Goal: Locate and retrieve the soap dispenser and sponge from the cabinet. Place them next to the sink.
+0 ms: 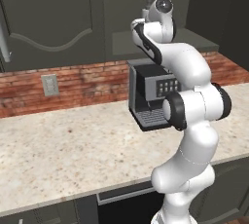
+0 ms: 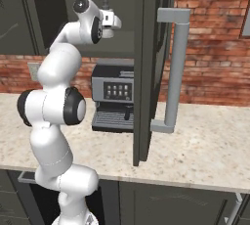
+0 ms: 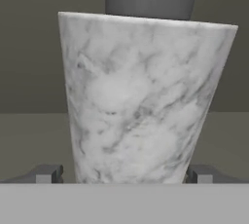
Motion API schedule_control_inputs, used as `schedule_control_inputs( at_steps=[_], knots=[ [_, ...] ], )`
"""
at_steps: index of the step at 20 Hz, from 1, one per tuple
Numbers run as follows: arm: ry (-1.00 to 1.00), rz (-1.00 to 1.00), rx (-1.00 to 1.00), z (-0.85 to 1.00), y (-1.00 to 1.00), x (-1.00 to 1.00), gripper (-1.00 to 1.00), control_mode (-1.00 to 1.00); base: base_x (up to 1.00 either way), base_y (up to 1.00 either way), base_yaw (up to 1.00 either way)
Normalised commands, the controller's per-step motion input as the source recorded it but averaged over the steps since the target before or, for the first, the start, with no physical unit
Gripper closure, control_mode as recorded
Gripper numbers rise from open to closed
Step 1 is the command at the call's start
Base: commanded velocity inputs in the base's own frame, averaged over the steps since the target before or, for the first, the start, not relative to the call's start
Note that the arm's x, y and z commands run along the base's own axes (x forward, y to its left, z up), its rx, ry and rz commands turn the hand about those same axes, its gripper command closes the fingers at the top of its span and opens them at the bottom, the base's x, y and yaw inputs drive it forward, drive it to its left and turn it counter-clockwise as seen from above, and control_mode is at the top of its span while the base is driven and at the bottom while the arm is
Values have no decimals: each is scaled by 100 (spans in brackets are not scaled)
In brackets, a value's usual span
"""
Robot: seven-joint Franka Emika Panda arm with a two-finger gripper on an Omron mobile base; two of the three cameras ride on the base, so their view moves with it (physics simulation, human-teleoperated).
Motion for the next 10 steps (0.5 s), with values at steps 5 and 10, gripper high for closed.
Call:
schedule_control_inputs(
  at_steps=[5,10],
  knots=[
    [0,0,0,-1,0,0,100,-100,0,0,0],
    [-1,0,0,0,0,-1,100,-100,0,0,0]
  ],
)
